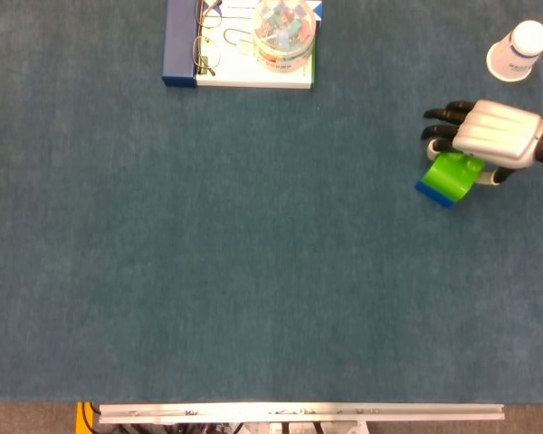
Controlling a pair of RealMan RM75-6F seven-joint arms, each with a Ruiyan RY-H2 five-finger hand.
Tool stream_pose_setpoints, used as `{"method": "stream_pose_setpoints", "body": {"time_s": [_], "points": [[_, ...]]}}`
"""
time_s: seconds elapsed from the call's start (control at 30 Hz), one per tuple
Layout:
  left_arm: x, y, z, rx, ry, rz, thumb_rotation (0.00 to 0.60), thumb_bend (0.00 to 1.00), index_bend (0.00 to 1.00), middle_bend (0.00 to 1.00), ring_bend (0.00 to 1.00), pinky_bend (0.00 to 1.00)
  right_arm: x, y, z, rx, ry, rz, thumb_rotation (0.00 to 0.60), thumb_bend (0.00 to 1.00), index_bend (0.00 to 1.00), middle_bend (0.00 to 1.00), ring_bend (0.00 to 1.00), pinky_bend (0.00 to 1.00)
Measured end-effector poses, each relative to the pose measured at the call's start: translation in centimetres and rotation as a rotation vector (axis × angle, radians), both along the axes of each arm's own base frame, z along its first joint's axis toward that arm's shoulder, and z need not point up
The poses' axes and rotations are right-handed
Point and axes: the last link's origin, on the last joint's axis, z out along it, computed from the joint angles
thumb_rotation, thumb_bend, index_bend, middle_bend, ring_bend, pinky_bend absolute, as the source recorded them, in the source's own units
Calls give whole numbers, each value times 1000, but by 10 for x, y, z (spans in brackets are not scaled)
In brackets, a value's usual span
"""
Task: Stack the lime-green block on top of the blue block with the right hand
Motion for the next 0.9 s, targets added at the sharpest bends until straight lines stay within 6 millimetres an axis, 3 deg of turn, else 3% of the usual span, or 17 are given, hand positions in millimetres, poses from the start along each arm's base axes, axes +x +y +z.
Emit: {"method": "stream_pose_setpoints", "body": {"time_s": [0.13,0.2,0.67,0.77,0.9], "points": [[2,-1,0,-4,2,-6,600,199,385,355,272,416,0,0,4,-16,-5,6,600,7,49,164,0,161],[3,-1,0,-6,3,-11,600,199,385,355,272,416,0,1,6,-21,-11,7,600,0,4,162,0,161],[25,-12,-2,-42,11,-80,600,199,385,355,272,416,7,27,33,-105,-187,-12,600,5,0,167,0,161],[32,-14,-4,-71,15,-106,600,199,385,355,272,417,6,38,44,-169,-260,-35,600,85,2,181,0,161],[41,-17,-8,-112,17,-150,600,199,385,355,272,417,3,56,60,-291,-339,-48,600,140,84,205,8,161]]}}
